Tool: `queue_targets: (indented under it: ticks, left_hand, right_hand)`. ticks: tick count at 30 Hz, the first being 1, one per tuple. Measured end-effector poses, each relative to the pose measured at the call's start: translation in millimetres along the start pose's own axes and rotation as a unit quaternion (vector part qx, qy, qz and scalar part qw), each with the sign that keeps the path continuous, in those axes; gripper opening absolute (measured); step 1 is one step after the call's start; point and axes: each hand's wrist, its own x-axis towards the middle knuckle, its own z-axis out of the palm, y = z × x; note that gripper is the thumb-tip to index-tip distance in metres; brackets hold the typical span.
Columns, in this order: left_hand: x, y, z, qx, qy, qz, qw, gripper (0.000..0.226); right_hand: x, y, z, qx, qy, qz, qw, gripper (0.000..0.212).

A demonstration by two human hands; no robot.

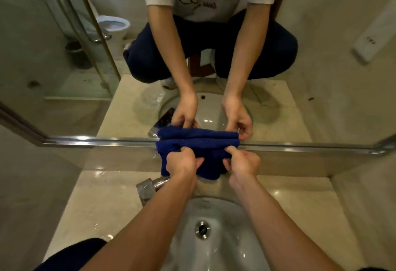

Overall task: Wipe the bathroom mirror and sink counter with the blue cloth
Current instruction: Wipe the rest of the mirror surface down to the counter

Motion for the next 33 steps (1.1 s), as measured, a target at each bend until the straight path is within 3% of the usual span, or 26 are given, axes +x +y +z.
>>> queue_targets:
  ticks: [7,17,19,24,29,33]
  left_hand:
    - [-49.4,-48.6,85.7,-0.023,-0.037,-0.031,0.999,0.013]
    - [-111.4,-101.4,171.0,-0.082,-0.09,-0.068,0.99,0.001]
    - [-122.8,-110.1,183.9,-0.079,-0.118,-0.067,0.988,0.01]
    - [-169.5,-124.1,215.9,-0.044,-0.238,-0.023,0.97,0.008]
    - [-210.7,-117.4,243.9,-0.056,-0.305,0.029,0.95,0.011]
    - [-214.3,-105.1,261.9,-0.049,-0.313,0.068,0.946,0.006]
  right_hand:
    - [55.6,-62.4,-74.0,0.01,0.032,-0.004,0.999,0.027]
    - [95.9,-117.1,-159.6,0.131,0.074,-0.024,0.988,0.021]
    - [98.6,-122.9,-174.7,0.161,0.073,-0.044,0.983,0.023]
    - [102.0,-154.5,-221.9,0.26,0.085,-0.098,0.957,0.026]
    - [97.5,-195.5,-236.6,0.356,0.05,-0.223,0.906,0.03]
    - [107.2,-193.5,-228.8,0.382,0.089,-0.189,0.9,0.033]
